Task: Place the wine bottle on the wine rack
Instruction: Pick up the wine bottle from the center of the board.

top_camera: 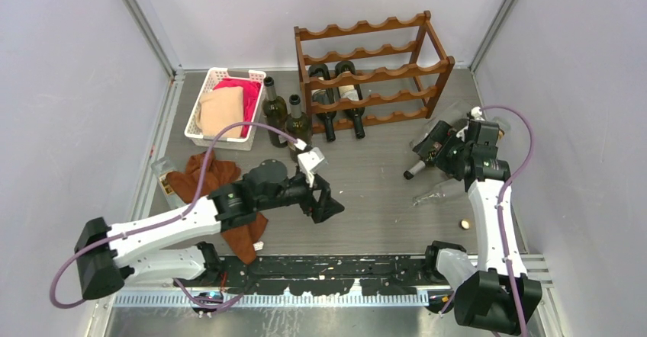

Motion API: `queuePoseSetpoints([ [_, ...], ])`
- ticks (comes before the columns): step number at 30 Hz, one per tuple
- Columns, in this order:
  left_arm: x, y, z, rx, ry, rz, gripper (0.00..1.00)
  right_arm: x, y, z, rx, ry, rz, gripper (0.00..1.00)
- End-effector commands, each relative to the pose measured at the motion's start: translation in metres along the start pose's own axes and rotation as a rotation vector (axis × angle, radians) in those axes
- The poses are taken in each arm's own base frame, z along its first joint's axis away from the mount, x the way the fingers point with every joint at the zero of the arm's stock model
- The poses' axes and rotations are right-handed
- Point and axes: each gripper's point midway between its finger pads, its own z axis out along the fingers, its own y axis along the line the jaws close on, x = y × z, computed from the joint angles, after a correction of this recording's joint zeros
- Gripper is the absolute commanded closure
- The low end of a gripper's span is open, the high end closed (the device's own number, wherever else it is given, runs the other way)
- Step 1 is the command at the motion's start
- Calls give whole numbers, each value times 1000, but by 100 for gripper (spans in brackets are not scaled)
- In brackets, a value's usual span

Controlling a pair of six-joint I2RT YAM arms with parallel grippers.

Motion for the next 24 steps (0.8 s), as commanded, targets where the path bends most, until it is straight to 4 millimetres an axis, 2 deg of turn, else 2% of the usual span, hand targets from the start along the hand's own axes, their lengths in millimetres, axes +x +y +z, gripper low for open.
queuePoseSetpoints([
  [1,-42,4,22,-20,-136,101,20,-31,-29,4,180,-160,119,0],
  [8,-54,8,48,-39,-145,105,18,-41,-33,20,207,-132,123,0],
  [12,-48,6,54,-20,-119,95,18,-38,-15,29,89,-52,52,0],
  [14,-44,6,56,-16,-118,85,18,-37,-13,29,79,-37,35,0],
  [20,-48,12,59,-48,-163,26,18,-42,-39,27,224,-47,50,0],
  [24,-49,8,67,-35,-125,5,18,-41,-55,35,308,-37,113,0],
])
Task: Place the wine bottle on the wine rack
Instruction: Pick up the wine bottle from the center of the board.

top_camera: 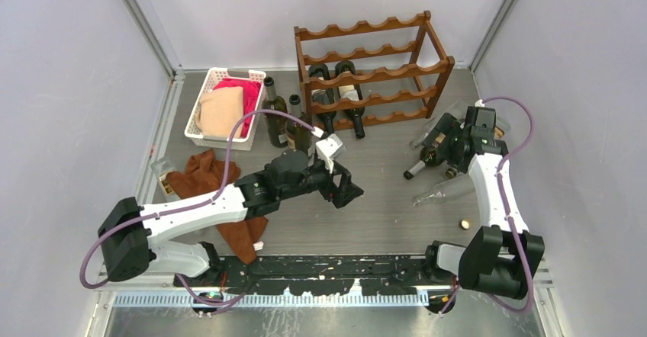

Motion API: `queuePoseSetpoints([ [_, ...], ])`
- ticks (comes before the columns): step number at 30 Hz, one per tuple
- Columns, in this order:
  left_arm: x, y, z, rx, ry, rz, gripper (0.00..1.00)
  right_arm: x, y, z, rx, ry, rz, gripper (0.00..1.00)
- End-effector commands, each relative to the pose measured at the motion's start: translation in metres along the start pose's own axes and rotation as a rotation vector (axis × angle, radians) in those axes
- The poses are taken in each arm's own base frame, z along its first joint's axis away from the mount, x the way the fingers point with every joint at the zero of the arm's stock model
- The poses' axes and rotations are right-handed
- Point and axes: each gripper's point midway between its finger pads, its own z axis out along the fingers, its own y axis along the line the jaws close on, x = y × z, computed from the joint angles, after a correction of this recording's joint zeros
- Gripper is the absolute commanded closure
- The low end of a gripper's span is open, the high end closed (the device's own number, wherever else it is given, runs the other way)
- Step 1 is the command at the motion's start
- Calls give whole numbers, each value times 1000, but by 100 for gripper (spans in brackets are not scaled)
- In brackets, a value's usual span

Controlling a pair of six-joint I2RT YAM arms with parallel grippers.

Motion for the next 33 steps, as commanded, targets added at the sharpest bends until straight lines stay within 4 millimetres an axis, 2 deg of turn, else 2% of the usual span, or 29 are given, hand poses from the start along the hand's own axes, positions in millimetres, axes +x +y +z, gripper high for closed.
queuePoseSetpoints([
  [1,-26,-9,11,19,-56,-26,19,-15,-11,7,88,-27,53,0],
  [9,-23,-7,24,11,-42,-60,19,-44,-15,36,151,-46,70,0],
  [15,-17,-5,25,-3,-34,-91,20,-56,-20,53,197,-60,110,13],
  [21,-15,-2,21,-20,-31,-86,19,-51,-28,69,236,-33,129,16],
  [28,-16,-2,29,-13,-22,-69,19,-43,-34,86,265,22,144,15],
  [33,-15,-1,28,-18,-16,-61,19,-38,-41,96,288,47,153,19],
])
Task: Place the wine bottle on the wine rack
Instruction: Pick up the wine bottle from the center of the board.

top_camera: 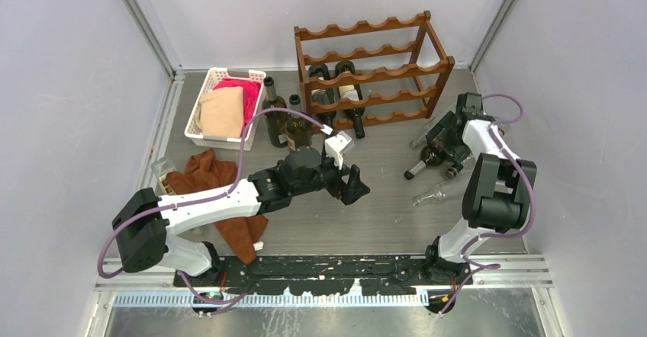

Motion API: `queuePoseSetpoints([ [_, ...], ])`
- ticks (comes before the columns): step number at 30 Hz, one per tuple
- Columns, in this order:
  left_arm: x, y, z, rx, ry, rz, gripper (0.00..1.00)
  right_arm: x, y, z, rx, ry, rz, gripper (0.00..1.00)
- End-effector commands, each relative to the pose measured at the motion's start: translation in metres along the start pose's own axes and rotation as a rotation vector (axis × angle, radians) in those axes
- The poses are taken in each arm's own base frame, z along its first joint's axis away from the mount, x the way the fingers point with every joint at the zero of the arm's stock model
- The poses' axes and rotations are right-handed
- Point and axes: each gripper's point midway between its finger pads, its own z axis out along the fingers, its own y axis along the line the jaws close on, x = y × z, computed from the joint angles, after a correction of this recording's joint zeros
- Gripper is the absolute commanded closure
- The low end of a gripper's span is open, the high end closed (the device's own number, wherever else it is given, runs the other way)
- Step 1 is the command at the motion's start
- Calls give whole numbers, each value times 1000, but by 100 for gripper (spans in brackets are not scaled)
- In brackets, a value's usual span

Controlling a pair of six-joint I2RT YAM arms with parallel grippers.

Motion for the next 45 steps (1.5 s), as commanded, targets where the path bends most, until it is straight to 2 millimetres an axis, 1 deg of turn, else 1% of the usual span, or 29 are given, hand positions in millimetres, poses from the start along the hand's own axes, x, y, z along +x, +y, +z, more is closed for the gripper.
queuePoseSetpoints([
  [1,-28,-9,-1,19,-77,19,19,-20,4,1,8,-52,31,19],
  [4,-27,-8,-2,12,-80,16,19,-16,2,8,17,-28,37,18],
  [11,-30,-10,1,21,-81,18,19,-6,-3,25,29,32,67,10],
  [13,-31,-11,2,24,-80,18,19,-6,-5,28,31,40,75,10],
  [15,-32,-11,3,27,-78,15,19,-5,-5,29,26,45,82,13],
  [18,-32,-13,5,30,-75,15,19,-2,-6,26,17,38,89,20],
  [22,-35,-14,7,37,-74,15,19,-5,-6,14,-5,4,96,32],
  [24,-34,-15,9,41,-70,15,19,-8,-5,5,-20,-19,103,42],
  [26,-35,-17,10,48,-69,16,19,-12,-4,-5,-38,-48,113,56],
  [27,-36,-17,10,52,-70,17,19,-14,-4,-11,-48,-58,117,61],
  [32,-37,-21,11,67,-69,15,19,-23,-3,-36,-89,-108,146,78],
  [33,-38,-21,11,69,-72,14,19,-25,-4,-41,-94,-119,155,80],
  [34,-39,-22,12,72,-73,12,19,-24,0,-45,-121,-112,154,82],
  [40,-41,-25,12,86,-81,7,19,-21,2,-59,-186,-92,180,92],
  [45,-44,-27,11,93,-90,4,19,-24,1,-77,-236,-100,206,96],
])
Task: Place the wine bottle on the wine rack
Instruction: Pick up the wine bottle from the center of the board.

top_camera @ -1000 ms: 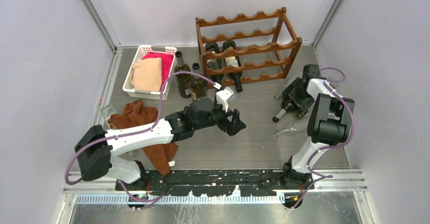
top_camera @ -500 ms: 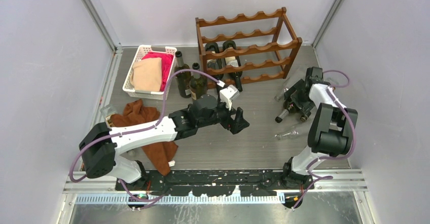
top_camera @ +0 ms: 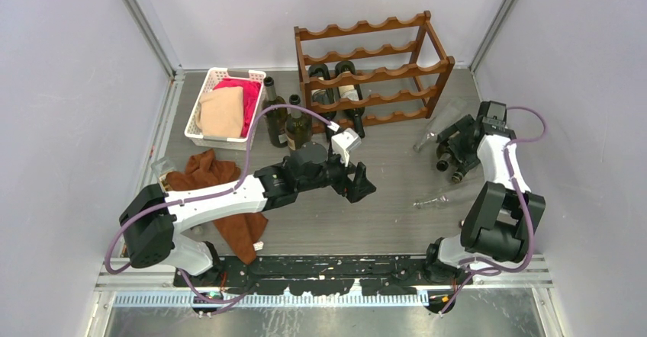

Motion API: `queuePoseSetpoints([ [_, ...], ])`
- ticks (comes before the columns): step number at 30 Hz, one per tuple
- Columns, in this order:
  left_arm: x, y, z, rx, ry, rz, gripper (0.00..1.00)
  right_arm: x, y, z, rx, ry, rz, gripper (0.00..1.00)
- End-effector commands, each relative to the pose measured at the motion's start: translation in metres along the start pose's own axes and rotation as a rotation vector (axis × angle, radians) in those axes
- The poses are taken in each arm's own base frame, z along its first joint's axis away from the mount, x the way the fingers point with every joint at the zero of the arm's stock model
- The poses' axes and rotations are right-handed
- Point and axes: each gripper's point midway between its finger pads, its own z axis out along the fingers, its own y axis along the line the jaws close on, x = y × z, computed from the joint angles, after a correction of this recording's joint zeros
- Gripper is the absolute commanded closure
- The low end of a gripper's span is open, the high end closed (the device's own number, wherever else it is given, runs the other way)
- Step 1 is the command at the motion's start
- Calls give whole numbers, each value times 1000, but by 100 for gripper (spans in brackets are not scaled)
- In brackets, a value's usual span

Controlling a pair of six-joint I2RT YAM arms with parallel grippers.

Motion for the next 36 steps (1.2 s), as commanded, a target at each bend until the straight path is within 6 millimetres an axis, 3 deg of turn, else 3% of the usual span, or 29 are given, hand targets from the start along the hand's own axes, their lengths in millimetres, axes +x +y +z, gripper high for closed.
queuePoseSetpoints([
  [1,-39,-20,-2,62,-104,6,19,-20,24,-35,-140,-76,26,96],
  [6,-49,-26,-4,82,-129,1,19,-27,32,-62,-198,-107,30,97],
  [20,-65,-35,-15,120,-180,34,18,-19,55,-128,-340,-108,-62,99],
  [27,-96,-43,-25,169,-248,-160,18,-9,74,-156,-477,-95,-214,99],
  [36,-136,-41,-25,145,-373,-471,16,28,99,-188,-743,25,-375,99],
])
